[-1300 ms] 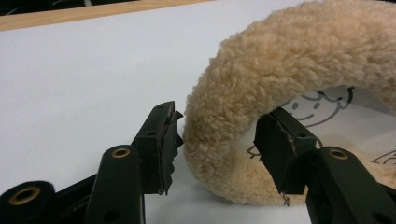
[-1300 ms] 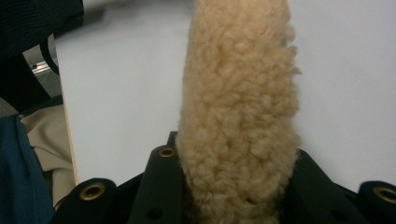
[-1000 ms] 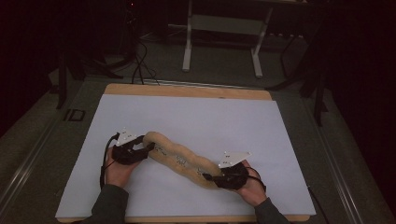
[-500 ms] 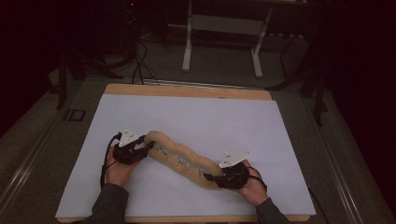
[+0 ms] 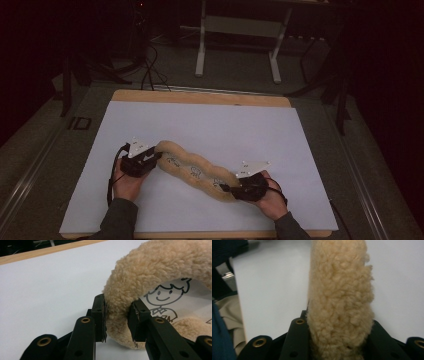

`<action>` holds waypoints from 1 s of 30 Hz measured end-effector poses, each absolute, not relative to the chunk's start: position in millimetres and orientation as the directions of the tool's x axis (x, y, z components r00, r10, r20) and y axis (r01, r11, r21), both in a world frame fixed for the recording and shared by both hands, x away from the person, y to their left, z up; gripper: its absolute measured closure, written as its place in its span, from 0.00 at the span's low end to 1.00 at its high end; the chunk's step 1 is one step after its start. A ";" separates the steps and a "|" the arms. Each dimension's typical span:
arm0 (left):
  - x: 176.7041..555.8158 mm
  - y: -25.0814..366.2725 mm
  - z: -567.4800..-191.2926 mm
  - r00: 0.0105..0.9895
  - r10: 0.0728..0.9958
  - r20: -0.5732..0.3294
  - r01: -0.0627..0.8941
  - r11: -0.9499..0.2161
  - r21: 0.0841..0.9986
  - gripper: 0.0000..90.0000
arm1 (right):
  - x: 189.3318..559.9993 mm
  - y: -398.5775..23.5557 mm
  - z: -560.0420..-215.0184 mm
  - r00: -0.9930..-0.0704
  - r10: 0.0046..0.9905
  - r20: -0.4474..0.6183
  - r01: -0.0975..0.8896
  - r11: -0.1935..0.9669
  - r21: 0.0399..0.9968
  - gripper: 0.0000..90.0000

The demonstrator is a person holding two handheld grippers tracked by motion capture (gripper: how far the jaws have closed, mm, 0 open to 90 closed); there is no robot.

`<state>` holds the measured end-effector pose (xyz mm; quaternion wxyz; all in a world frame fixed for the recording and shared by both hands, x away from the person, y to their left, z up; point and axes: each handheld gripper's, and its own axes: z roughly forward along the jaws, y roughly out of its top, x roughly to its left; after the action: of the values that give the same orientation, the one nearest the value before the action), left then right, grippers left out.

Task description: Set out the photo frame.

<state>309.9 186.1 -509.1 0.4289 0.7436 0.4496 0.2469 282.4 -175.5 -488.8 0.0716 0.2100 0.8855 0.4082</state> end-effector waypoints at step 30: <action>296.4 184.9 -508.1 0.420 0.907 -0.036 0.487 -0.192 0.852 0.79 | 281.6 -182.8 -490.4 -0.796 0.600 0.084 0.470 0.524 0.710 0.55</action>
<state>296.4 184.9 -508.1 0.4201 0.7305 0.4770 0.2498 281.6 -182.8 -490.4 0.0857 0.3078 0.8687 0.3785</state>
